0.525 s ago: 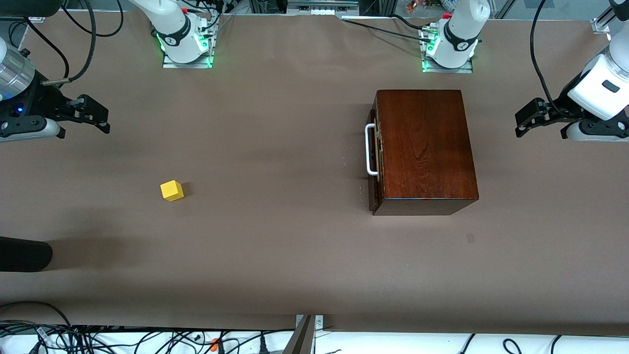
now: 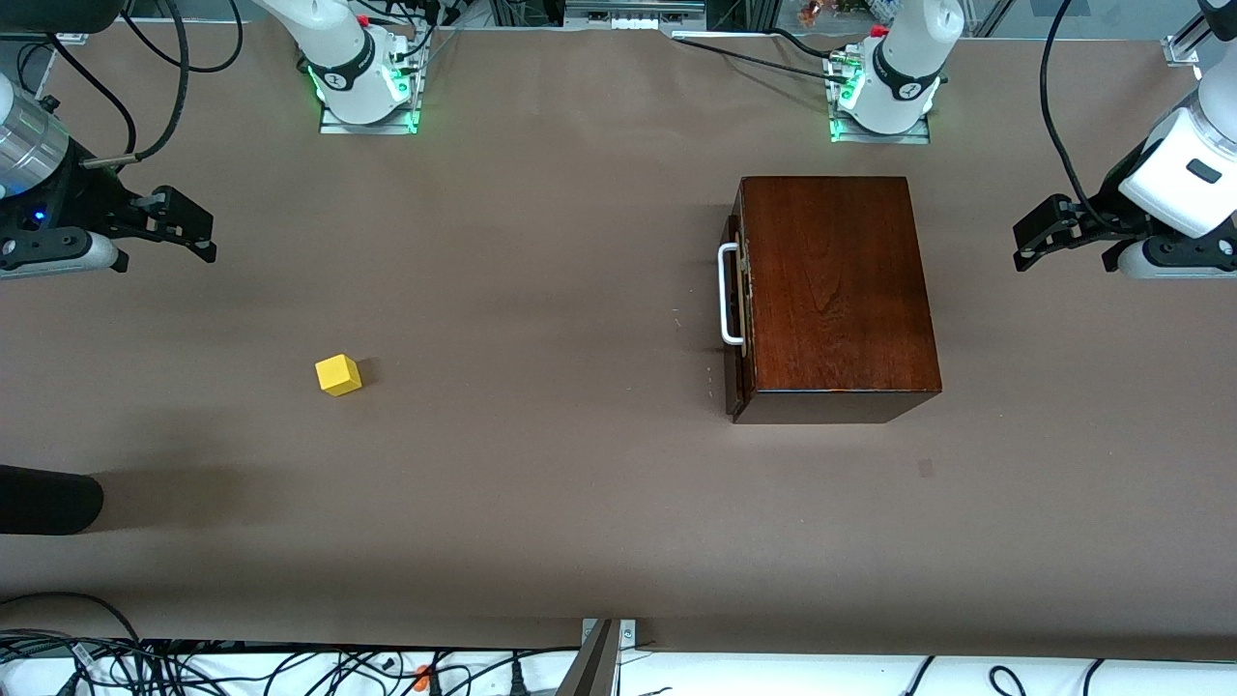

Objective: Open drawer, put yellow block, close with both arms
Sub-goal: 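Reach the left gripper to the white drawer handle of the box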

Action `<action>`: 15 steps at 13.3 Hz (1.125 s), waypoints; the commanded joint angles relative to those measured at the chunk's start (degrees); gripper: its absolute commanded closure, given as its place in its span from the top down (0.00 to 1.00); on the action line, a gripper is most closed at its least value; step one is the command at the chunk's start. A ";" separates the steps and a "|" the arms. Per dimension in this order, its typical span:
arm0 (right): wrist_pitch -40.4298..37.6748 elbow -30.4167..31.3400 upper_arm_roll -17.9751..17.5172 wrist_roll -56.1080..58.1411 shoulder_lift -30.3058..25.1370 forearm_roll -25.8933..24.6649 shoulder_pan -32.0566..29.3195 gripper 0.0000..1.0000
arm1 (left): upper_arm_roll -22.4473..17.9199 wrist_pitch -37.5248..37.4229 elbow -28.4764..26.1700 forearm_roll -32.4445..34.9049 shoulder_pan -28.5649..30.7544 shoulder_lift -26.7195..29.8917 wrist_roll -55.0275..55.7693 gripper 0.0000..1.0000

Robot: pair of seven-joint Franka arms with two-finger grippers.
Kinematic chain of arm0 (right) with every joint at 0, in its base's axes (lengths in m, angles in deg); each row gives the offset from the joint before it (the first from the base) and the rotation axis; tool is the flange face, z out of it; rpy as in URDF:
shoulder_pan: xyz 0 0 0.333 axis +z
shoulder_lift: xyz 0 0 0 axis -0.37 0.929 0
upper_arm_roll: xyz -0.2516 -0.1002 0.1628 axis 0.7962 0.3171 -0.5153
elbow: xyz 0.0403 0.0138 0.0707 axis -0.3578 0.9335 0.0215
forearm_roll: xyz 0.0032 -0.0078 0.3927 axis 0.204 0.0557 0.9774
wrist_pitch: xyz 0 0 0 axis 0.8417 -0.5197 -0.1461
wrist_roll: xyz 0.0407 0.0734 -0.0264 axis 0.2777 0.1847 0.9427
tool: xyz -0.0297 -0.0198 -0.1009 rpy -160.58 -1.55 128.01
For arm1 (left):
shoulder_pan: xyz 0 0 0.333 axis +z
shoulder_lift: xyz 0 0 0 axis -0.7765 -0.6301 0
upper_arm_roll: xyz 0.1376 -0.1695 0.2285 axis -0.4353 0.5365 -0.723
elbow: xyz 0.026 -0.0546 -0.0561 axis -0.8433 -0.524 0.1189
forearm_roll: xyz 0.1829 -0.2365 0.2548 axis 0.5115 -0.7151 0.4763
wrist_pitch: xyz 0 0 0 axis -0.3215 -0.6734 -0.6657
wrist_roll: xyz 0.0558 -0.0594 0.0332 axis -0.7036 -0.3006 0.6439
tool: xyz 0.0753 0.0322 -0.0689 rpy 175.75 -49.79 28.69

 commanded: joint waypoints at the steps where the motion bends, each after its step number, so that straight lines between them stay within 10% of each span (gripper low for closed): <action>1: -0.92 -1.40 -0.21 -0.68 0.37 0.11 -0.10 1.00 | 0.14 -0.73 0.93 -2.95 0.28 0.02 2.36 1.00; 4: -0.83 -1.40 -0.21 -0.68 0.37 0.11 -0.10 1.00 | 1.01 -1.52 0.84 -4.28 -1.04 0.02 2.89 1.00; 15: -0.92 -1.40 -0.21 -0.68 0.37 0.11 -0.02 1.00 | 24.75 -1.43 3.99 5.81 -9.71 -7.61 36.61 1.00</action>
